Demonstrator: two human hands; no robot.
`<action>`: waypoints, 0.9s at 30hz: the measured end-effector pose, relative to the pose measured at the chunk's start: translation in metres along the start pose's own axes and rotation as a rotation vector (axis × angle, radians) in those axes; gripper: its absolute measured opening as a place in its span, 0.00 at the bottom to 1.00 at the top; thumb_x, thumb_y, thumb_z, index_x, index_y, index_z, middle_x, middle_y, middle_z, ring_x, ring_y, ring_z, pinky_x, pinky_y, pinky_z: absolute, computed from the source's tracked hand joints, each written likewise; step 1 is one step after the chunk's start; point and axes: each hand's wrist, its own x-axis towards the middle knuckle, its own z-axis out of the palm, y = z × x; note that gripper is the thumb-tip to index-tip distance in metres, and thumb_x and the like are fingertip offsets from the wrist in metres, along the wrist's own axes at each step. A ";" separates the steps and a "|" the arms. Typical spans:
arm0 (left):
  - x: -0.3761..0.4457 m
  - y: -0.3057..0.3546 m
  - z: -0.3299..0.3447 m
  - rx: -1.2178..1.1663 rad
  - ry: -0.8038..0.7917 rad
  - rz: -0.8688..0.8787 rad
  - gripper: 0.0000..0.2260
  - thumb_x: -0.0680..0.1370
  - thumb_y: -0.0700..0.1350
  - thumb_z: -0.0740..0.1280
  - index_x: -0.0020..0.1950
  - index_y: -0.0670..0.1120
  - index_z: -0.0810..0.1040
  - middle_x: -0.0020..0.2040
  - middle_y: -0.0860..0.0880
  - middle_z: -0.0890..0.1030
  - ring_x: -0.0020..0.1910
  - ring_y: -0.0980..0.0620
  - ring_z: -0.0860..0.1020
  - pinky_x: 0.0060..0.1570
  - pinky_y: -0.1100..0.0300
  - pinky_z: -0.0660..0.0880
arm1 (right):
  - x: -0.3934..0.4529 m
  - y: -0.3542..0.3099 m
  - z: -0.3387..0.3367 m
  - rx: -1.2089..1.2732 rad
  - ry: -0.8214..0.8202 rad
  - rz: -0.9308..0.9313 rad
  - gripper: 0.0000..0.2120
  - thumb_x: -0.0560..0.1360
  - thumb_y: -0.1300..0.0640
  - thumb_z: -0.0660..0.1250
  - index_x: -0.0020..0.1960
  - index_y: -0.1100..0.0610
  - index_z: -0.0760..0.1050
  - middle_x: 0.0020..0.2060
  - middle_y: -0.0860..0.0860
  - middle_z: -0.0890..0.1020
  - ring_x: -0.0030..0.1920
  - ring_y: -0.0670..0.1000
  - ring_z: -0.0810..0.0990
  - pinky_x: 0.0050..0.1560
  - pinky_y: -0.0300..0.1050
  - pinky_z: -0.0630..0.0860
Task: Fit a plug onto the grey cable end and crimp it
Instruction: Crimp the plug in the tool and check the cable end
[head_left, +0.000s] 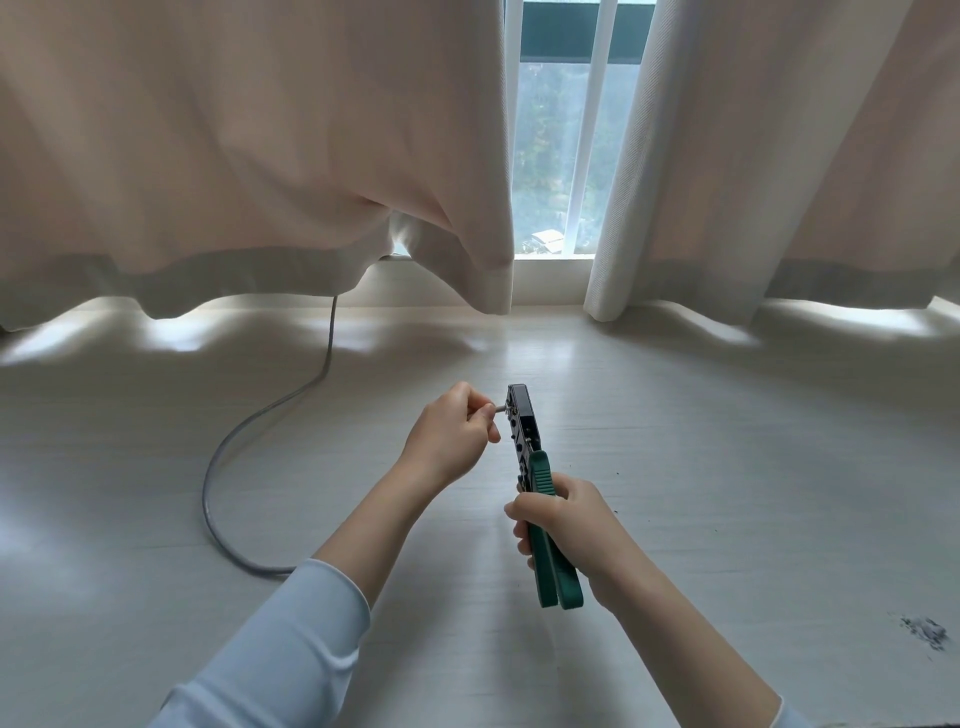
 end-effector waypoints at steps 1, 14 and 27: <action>0.000 0.000 0.000 -0.005 -0.001 -0.001 0.07 0.80 0.43 0.60 0.42 0.51 0.71 0.34 0.57 0.81 0.35 0.59 0.73 0.36 0.57 0.66 | 0.000 0.000 -0.001 -0.001 -0.014 -0.002 0.12 0.60 0.52 0.70 0.40 0.56 0.73 0.34 0.53 0.78 0.33 0.52 0.76 0.40 0.47 0.74; -0.007 0.004 0.000 -0.103 -0.001 0.017 0.04 0.79 0.45 0.61 0.47 0.49 0.74 0.36 0.54 0.83 0.45 0.49 0.79 0.48 0.49 0.74 | 0.000 0.000 -0.006 0.021 -0.079 0.005 0.18 0.60 0.49 0.72 0.44 0.55 0.72 0.39 0.52 0.79 0.39 0.51 0.78 0.41 0.41 0.74; -0.006 0.000 0.001 -0.102 0.013 0.057 0.05 0.77 0.54 0.67 0.43 0.55 0.75 0.34 0.54 0.82 0.34 0.55 0.76 0.37 0.57 0.70 | 0.004 0.005 -0.006 0.016 -0.073 0.005 0.17 0.59 0.48 0.73 0.42 0.55 0.73 0.38 0.52 0.79 0.37 0.51 0.78 0.43 0.44 0.75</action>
